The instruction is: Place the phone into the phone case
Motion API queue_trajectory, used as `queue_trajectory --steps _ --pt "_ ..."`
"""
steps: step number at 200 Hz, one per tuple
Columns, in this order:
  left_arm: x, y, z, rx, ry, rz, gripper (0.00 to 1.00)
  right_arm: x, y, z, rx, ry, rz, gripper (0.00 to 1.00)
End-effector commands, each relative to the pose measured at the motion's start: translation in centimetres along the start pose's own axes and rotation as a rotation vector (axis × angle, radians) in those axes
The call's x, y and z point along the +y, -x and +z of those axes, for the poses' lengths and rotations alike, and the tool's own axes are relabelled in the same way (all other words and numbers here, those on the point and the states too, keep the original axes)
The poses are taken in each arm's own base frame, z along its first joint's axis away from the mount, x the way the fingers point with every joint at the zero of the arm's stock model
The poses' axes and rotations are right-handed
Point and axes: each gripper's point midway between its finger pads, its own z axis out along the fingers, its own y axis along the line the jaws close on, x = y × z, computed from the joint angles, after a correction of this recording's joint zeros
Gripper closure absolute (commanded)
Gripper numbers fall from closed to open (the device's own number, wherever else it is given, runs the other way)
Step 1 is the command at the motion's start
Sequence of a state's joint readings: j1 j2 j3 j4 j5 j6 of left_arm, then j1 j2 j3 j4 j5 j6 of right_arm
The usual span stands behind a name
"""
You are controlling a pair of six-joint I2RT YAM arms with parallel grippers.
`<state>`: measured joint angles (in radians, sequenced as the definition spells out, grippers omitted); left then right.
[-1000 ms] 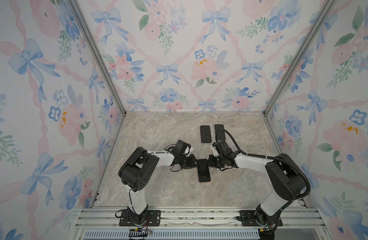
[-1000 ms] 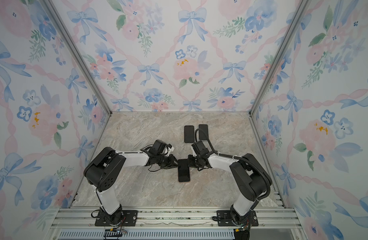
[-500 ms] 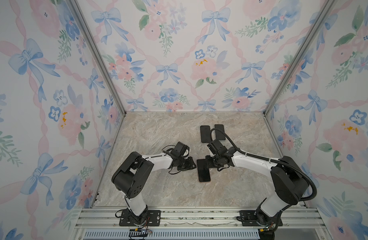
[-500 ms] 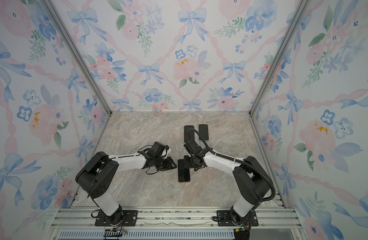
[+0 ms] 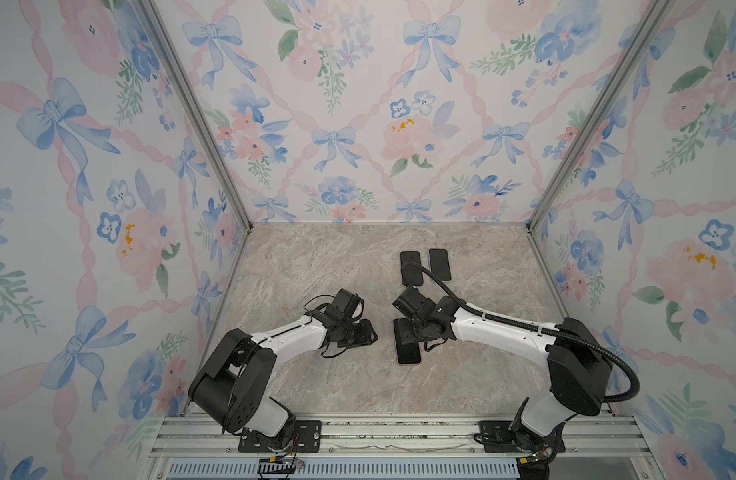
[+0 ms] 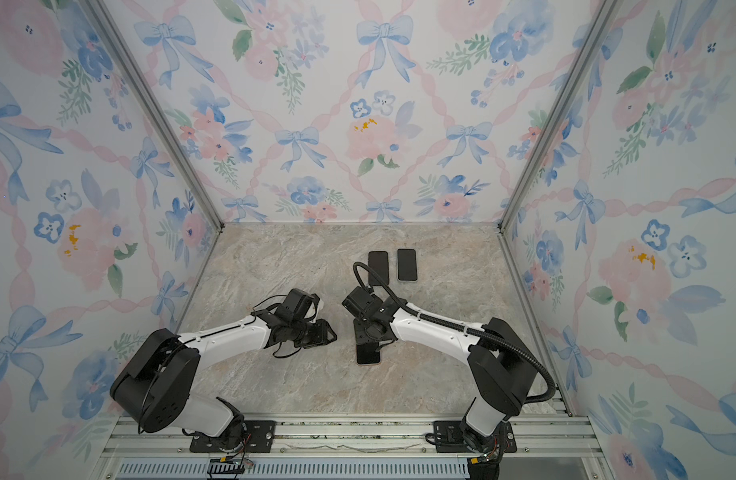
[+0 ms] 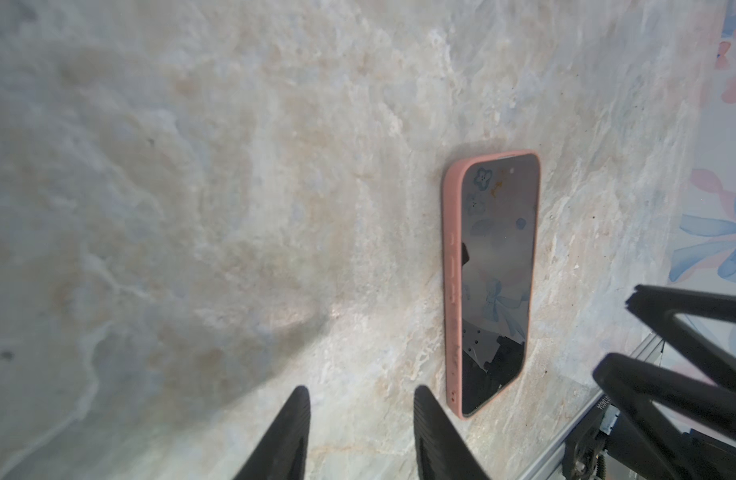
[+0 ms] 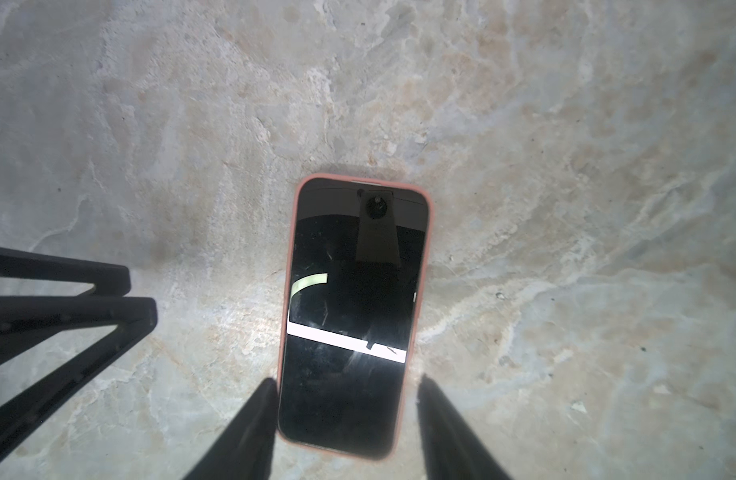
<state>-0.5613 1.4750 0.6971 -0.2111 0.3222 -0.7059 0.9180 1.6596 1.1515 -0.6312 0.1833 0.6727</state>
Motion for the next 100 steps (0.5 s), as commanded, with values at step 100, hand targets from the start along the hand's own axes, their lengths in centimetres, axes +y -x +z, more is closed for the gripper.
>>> queue_trajectory --steps 100 --pt "2.4 -1.9 -0.4 0.041 0.022 -0.023 0.45 -0.1 -2.9 3.7 0.092 -0.174 0.038 0.03"
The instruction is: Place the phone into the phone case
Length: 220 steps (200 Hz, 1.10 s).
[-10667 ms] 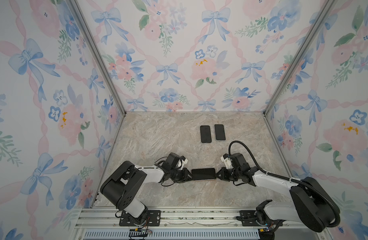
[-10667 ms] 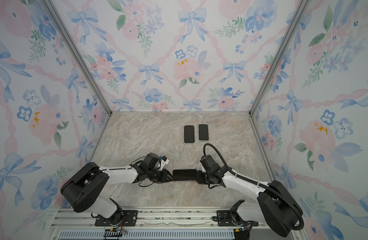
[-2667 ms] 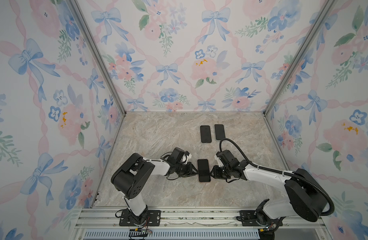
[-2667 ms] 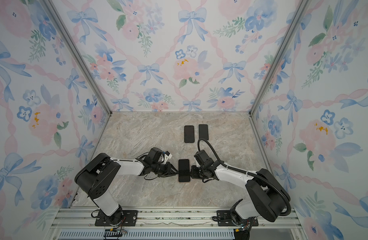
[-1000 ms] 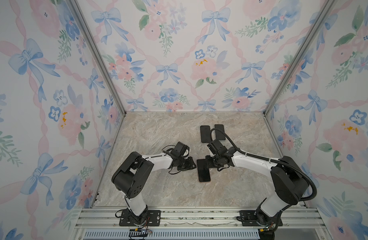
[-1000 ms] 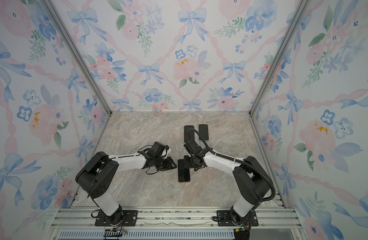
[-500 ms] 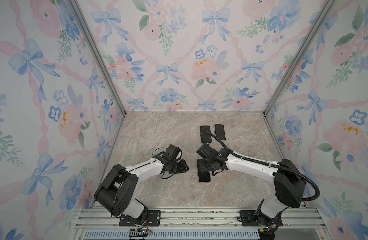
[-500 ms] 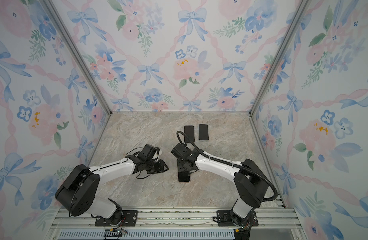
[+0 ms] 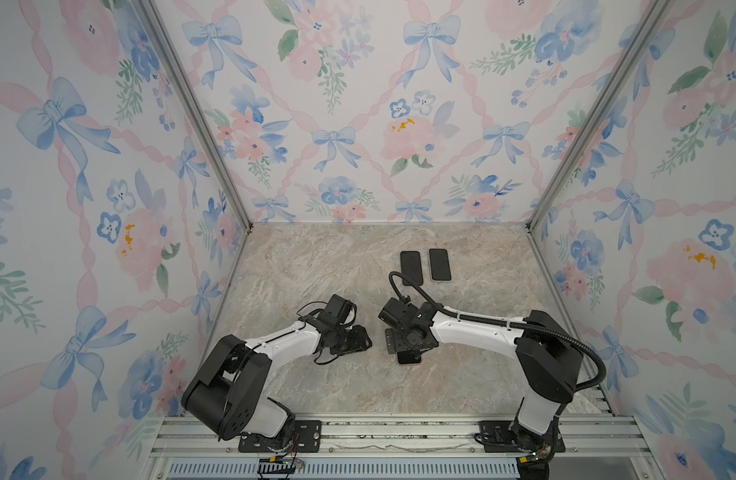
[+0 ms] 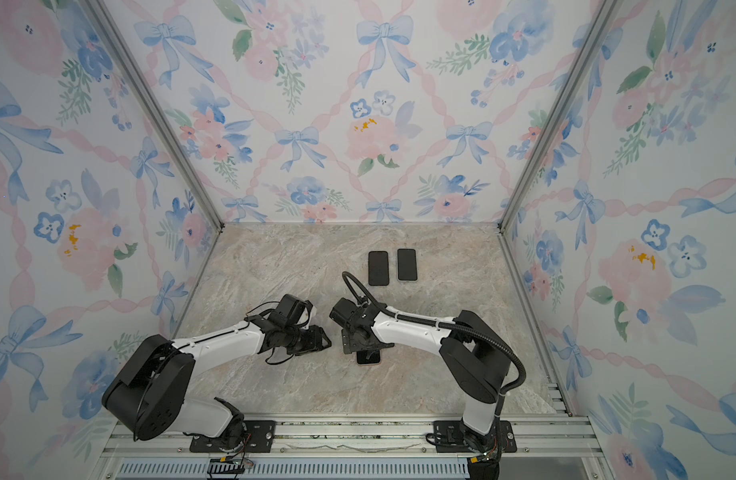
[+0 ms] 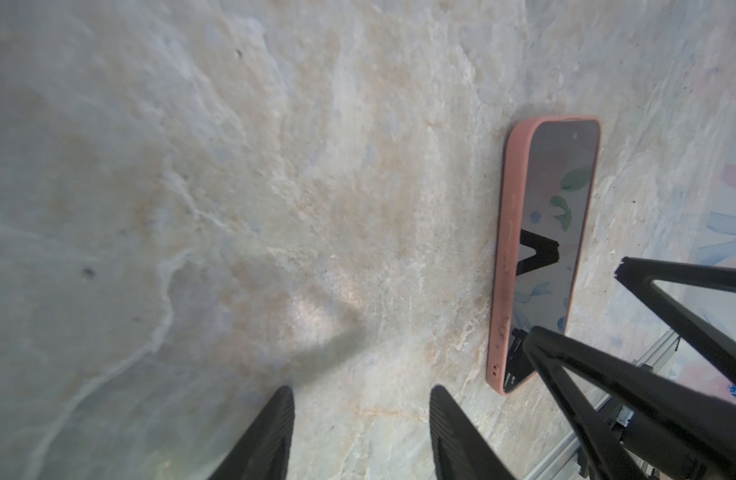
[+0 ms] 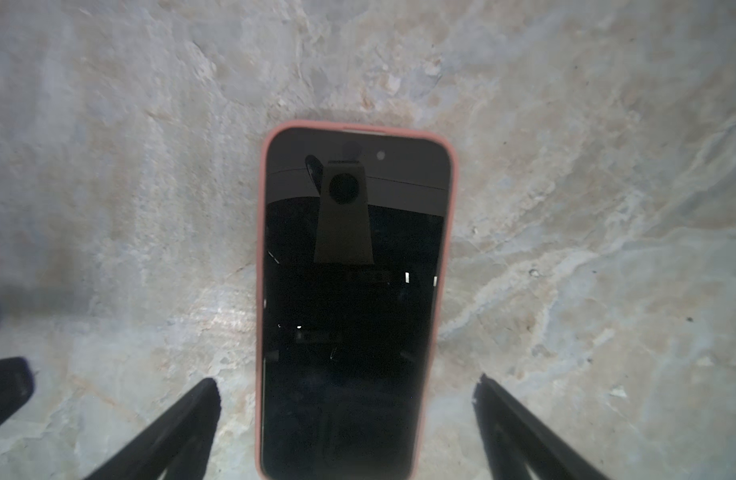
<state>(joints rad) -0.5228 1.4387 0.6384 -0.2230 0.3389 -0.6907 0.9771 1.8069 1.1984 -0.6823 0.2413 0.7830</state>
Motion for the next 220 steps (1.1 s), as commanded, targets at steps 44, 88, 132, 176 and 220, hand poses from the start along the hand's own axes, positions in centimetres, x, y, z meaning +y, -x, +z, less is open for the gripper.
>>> queue_trajectory --steps 44,88,132,176,220 --pt "0.6 -0.7 0.2 0.028 0.013 0.000 0.45 -0.3 -1.3 2.3 0.057 -0.066 0.025 0.05" --pt "0.5 -0.5 0.1 0.023 0.009 -0.004 0.45 0.2 -1.5 2.6 0.078 -0.003 0.068 0.23" --pt "0.1 -0.1 0.4 0.028 0.005 -0.005 0.45 0.4 -1.0 2.3 0.084 0.026 0.087 0.27" --pt "0.1 0.1 0.3 0.028 -0.003 -0.014 0.46 -0.3 2.0 -0.1 0.023 -0.012 0.074 0.30" --pt "-1.7 3.8 -0.4 -0.039 -0.027 -0.002 0.46 -1.5 7.2 -1.7 -0.044 -0.001 0.109 0.31"
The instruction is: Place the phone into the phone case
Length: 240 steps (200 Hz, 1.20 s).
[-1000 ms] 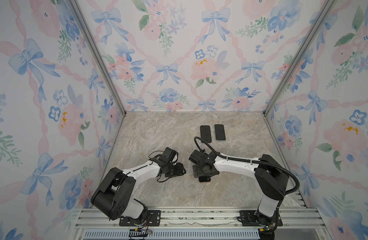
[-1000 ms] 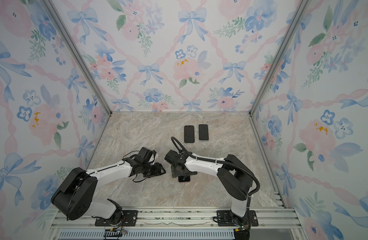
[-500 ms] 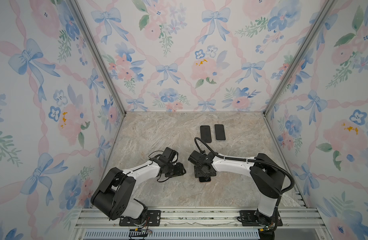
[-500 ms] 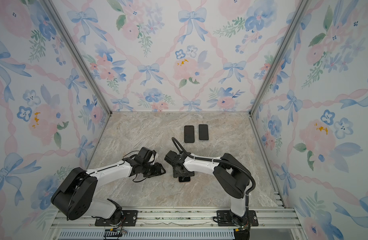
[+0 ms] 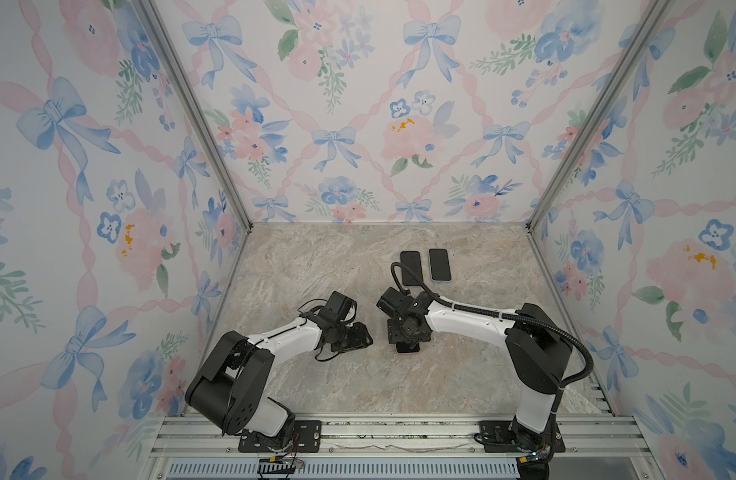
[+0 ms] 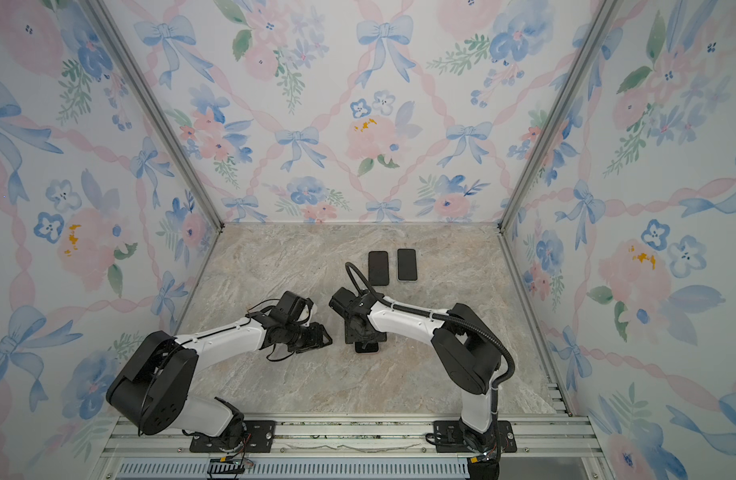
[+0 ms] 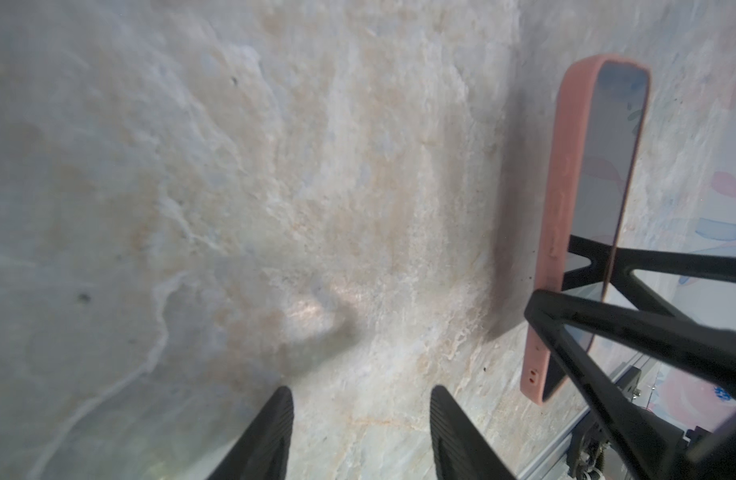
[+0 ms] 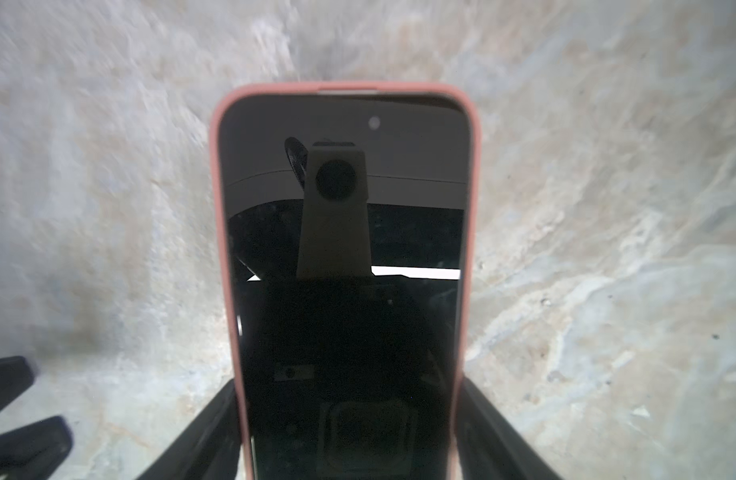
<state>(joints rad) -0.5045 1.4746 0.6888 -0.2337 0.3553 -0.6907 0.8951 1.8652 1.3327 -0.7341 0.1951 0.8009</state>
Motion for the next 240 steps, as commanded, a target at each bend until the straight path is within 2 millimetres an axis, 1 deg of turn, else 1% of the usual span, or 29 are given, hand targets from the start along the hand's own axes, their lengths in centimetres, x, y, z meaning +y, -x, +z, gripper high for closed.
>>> queue_trajectory --steps 1,32,51,64,70,93,125,150,172,197,217,240 --pt "-1.2 2.5 -0.3 -0.036 -0.017 0.012 0.45 -1.0 3.9 -1.5 -0.064 -0.023 0.007 0.31" --pt "-2.1 5.3 -0.1 -0.053 -0.035 0.004 0.46 -1.1 8.3 -2.3 -0.114 -0.017 0.013 0.31" --pt "-2.5 7.1 0.0 -0.073 -0.042 0.003 0.46 -1.2 11.1 -2.4 -0.134 -0.016 0.014 0.31" --pt "-2.4 8.2 0.1 -0.075 -0.042 -0.008 0.46 -1.1 13.0 -2.2 -0.146 -0.002 0.036 0.31" --pt "-2.4 8.7 0.2 -0.075 -0.041 -0.012 0.46 -1.1 13.7 -1.9 -0.148 0.005 0.019 0.31" --pt "-1.9 10.5 0.5 -0.064 -0.020 -0.025 0.47 -0.7 16.3 -0.7 -0.148 0.043 0.042 0.31" --pt "-1.5 13.3 0.8 -0.068 0.000 -0.039 0.47 0.5 19.2 0.9 -0.145 0.085 0.056 0.31" --pt "-1.0 14.7 0.9 -0.070 0.010 -0.051 0.47 1.6 20.7 2.2 -0.138 0.092 0.049 0.31" --pt "-0.5 15.4 0.9 -0.069 0.016 -0.061 0.47 1.8 21.6 3.5 -0.130 0.087 0.055 0.32" --pt "0.0 15.4 1.0 -0.061 0.023 -0.068 0.47 1.8 22.1 4.8 -0.131 0.085 0.081 0.33" --pt "0.2 15.1 1.2 -0.051 0.021 -0.072 0.48 1.7 22.4 5.7 -0.134 0.087 0.109 0.35" --pt "0.4 14.7 1.2 -0.046 0.028 -0.073 0.48 1.9 22.5 6.2 -0.141 0.096 0.125 0.35"
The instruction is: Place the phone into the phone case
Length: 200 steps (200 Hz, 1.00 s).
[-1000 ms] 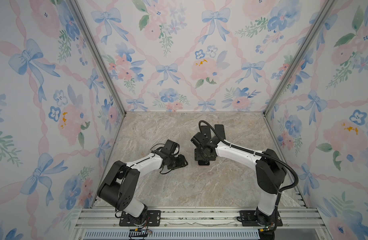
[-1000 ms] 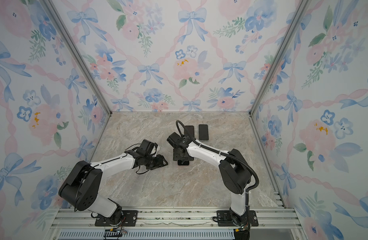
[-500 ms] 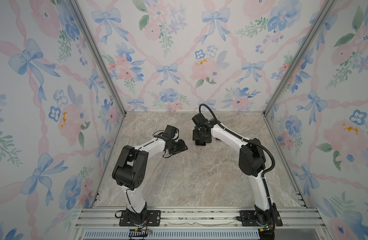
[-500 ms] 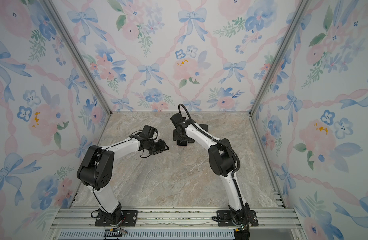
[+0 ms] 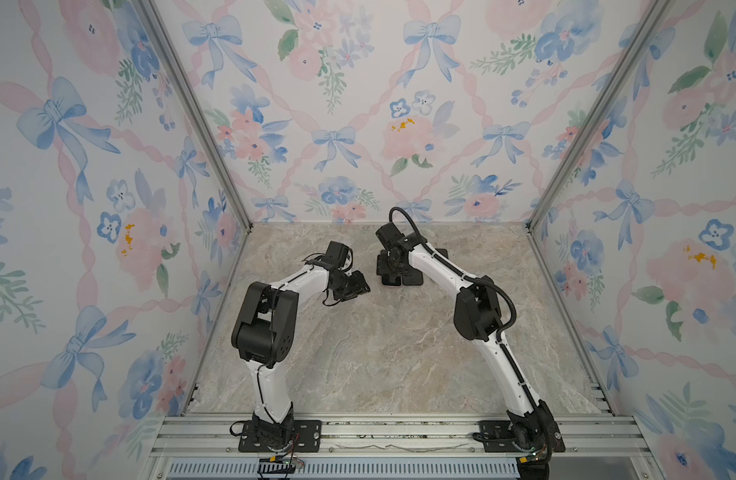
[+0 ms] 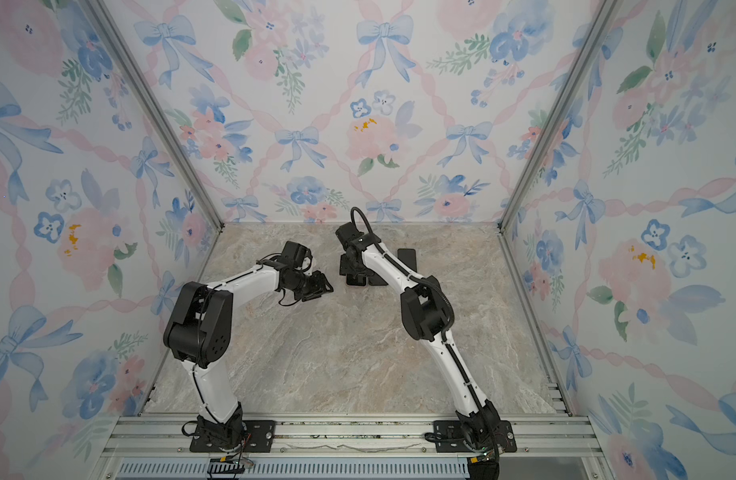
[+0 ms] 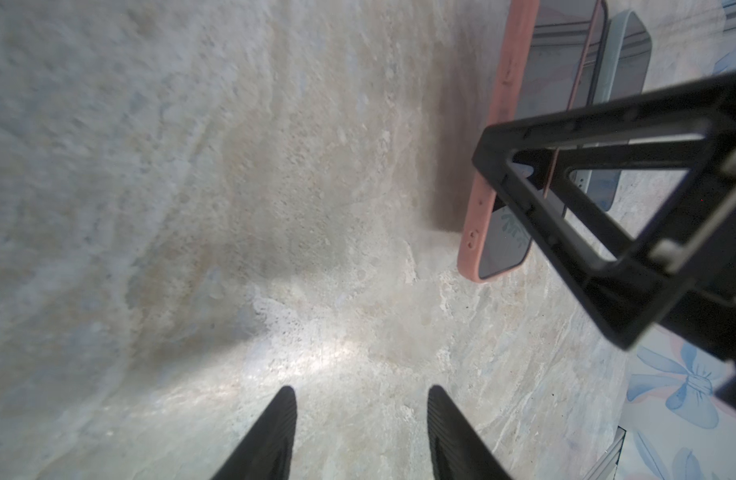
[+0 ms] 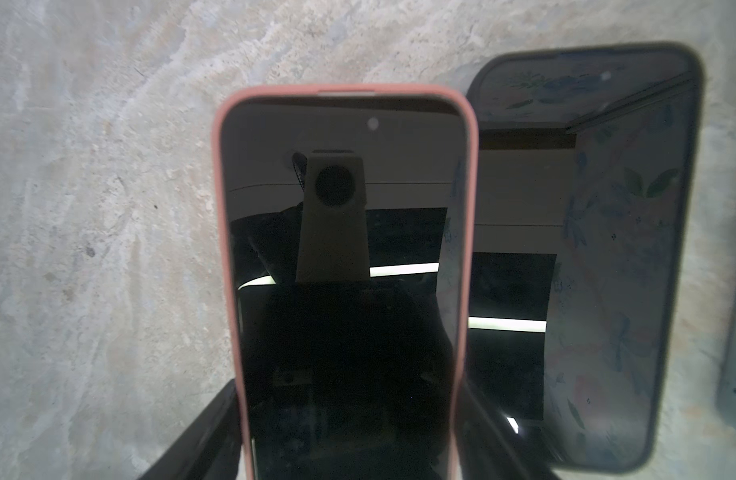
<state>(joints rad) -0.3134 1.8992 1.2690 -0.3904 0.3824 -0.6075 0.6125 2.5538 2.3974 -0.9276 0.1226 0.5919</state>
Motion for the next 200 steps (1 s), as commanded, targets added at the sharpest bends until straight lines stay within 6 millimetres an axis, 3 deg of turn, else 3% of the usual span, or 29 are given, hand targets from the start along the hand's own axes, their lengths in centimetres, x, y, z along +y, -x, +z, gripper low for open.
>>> queue_trajectory --steps 1,127,200 --pt "0.8 -0.9 0.3 0.037 0.013 0.004 0.48 0.1 1.1 -0.2 -0.028 0.020 0.039 0.35" --pt "1.7 -1.5 -0.3 0.037 0.025 -0.005 0.48 0.7 1.6 2.5 -0.053 0.030 0.073 0.34" --pt "2.0 -1.4 -0.6 0.032 0.025 -0.007 0.48 1.3 1.6 2.7 -0.048 0.060 0.077 0.20"
